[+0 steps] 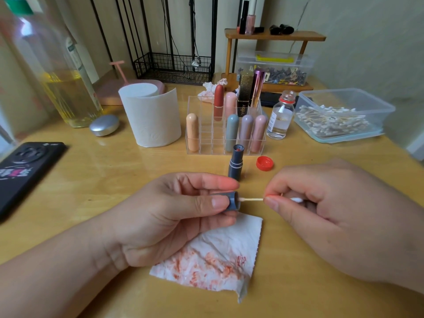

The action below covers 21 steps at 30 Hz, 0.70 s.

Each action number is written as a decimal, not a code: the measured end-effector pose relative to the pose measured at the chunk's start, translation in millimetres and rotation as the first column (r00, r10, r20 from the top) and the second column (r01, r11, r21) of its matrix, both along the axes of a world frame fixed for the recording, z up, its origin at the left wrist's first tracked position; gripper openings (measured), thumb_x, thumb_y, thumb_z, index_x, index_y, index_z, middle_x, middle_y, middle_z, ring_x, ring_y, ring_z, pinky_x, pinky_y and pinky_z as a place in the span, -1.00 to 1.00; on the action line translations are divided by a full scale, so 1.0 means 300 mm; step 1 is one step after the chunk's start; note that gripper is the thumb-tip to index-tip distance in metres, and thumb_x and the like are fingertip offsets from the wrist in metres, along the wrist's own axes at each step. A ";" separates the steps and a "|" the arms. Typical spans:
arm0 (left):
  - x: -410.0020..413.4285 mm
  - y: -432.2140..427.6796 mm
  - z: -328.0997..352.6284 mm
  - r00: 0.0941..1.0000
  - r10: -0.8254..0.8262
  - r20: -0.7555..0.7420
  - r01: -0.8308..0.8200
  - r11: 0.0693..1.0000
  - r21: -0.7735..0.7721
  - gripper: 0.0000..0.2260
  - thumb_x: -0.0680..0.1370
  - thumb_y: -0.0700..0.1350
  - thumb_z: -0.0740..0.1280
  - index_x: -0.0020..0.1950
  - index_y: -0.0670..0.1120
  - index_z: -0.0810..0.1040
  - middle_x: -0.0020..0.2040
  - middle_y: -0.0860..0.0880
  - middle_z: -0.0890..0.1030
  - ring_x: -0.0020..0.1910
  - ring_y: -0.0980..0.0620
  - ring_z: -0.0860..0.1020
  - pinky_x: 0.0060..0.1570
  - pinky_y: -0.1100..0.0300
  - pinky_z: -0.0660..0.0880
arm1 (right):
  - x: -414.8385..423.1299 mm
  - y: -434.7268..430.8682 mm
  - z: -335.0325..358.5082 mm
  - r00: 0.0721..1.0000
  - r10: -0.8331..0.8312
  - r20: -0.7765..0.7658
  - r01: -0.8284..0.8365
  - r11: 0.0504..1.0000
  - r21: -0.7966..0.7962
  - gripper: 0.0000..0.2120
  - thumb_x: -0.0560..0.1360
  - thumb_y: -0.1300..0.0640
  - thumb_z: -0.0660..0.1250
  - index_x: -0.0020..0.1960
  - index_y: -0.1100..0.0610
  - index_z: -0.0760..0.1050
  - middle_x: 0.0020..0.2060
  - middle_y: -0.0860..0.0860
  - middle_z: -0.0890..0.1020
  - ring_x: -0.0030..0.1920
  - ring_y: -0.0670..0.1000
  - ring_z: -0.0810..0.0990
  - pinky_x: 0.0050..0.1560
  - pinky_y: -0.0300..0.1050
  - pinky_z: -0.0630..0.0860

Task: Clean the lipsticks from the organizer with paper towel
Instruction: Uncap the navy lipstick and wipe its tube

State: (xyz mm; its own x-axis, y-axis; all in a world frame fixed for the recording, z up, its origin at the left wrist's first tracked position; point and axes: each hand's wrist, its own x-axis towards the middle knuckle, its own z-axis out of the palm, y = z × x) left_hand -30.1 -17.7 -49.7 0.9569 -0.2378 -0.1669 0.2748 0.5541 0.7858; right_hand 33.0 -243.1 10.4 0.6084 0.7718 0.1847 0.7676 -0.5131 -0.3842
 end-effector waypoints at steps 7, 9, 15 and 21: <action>-0.001 -0.002 -0.001 1.000 -0.022 0.014 0.022 1.000 -0.015 -0.56 0.30 -0.37 0.58 0.16 -0.32 0.62 -0.01 -0.31 0.64 0.02 -0.15 0.65 0.09 0.06 0.59 | 0.000 0.000 -0.005 0.974 0.057 -0.221 -0.047 0.998 0.053 -0.81 0.56 -0.06 0.25 -0.19 -0.05 0.54 -0.54 -0.12 0.48 -0.53 -0.11 0.41 -0.52 -0.22 0.37; -0.002 -0.005 -0.001 1.000 -0.021 0.011 0.021 1.000 -0.002 -0.55 0.30 -0.37 0.58 0.16 -0.33 0.61 0.03 -0.34 0.61 0.03 -0.19 0.64 0.08 0.05 0.59 | 0.002 -0.003 0.001 0.926 0.057 -0.374 -0.012 0.993 0.120 -0.88 0.54 -0.03 0.30 -0.13 -0.05 0.57 -0.55 -0.05 0.51 -0.55 -0.13 0.40 -0.48 -0.06 0.44; -0.005 -0.023 0.018 1.000 -0.005 -0.005 0.005 0.993 0.114 -0.70 0.34 -0.28 0.52 0.06 -0.31 0.66 -0.17 -0.26 0.62 -0.31 -0.08 0.66 -0.29 0.14 0.64 | 0.004 -0.006 0.013 0.901 0.064 -0.428 0.018 0.983 0.185 -0.88 0.52 -0.02 0.33 -0.12 -0.02 0.59 -0.57 0.02 0.53 -0.55 -0.05 0.44 -0.50 -0.03 0.45; -0.002 -0.016 0.016 1.000 -0.010 0.006 0.010 0.998 0.069 -0.75 0.34 -0.22 0.60 -0.05 -0.26 0.66 -0.16 -0.26 0.64 -0.28 -0.09 0.66 -0.23 0.13 0.64 | 0.007 -0.005 -0.009 0.971 0.062 -0.229 -0.048 0.997 0.066 -0.85 0.56 0.04 0.32 -0.20 -0.04 0.55 -0.55 -0.10 0.48 -0.54 -0.10 0.40 -0.54 -0.27 0.32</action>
